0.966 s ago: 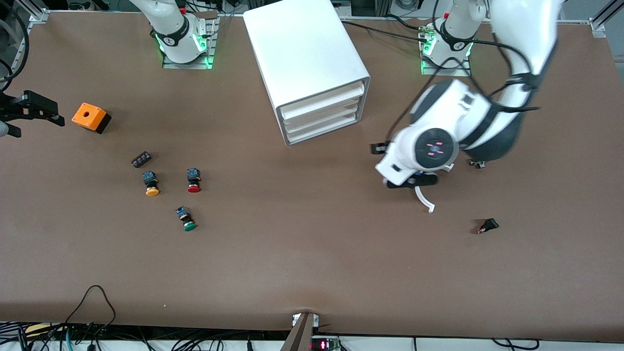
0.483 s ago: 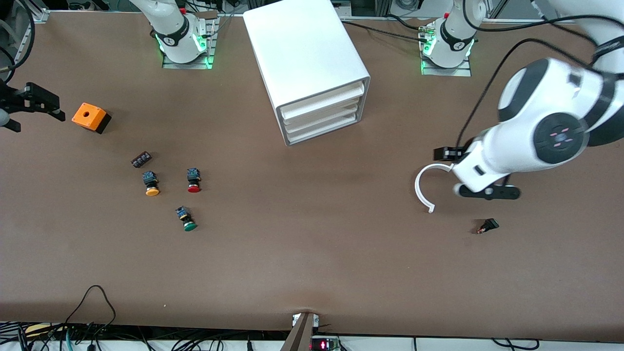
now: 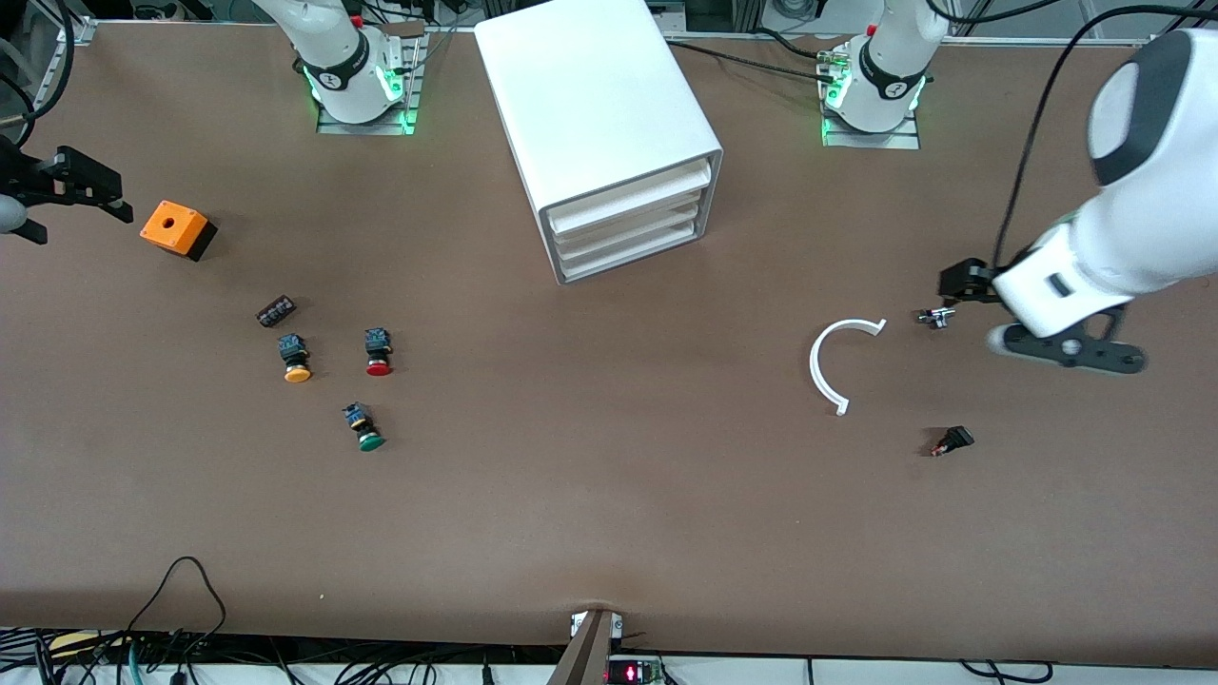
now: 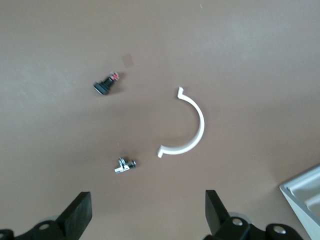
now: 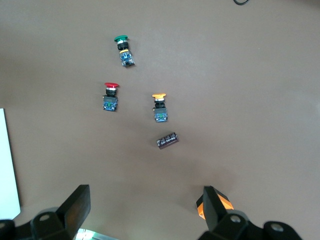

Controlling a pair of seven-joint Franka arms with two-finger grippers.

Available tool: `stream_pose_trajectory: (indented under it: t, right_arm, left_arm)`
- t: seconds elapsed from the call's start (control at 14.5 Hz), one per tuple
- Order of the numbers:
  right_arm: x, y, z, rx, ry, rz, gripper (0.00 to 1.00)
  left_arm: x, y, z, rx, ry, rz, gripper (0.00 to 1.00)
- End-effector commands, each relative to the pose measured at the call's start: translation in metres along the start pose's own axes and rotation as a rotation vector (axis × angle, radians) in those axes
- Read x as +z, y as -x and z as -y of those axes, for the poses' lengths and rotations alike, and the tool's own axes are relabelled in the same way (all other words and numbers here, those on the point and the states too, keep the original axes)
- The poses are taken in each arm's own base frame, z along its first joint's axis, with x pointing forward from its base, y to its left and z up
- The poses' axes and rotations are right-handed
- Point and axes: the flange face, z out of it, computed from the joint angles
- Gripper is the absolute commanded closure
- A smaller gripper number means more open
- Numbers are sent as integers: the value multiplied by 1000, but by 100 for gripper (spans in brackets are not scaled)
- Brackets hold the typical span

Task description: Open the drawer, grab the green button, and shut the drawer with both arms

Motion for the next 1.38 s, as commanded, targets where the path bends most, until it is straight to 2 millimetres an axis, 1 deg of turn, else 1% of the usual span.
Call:
stream_pose_trajectory:
  t: [0.0,0.07,0.14,0.34,0.62,0.69,1.03,1.1,1.17,1.24,1.31]
  right_arm:
    - [0,3,7,-13,1,11,0]
    - [0,3,7,-21,0,14,0]
    - [5,2,6,-27,-3,22,0]
    - [5,2,7,-16,-2,28,0]
    - [6,1,7,-16,-3,30,0]
    - [6,1,7,-16,-3,30,0]
    - [5,1,6,-23,2,31,0]
    - [5,1,6,-24,2,31,0]
    - [5,1,6,-24,2,31,0]
    - [5,1,6,-26,2,31,0]
    - [5,1,6,-27,2,31,0]
  left_arm:
    - [-14,42,15,-7,-4,-138,0]
    - [-17,47,14,-5,-8,-154,0]
    - [-19,50,22,-19,-9,-158,0]
    - [-25,56,25,-29,-6,-158,0]
    - [-17,59,37,-45,-5,-113,0]
    - [-19,59,35,-50,-5,-101,0]
    - [-16,58,36,-49,-5,-88,0]
    - [-12,59,28,-23,-31,-64,0]
    - [-13,61,17,-26,-60,-34,0]
    - [-16,59,10,-31,-64,-41,0]
    - [-19,60,8,-31,-64,-40,0]
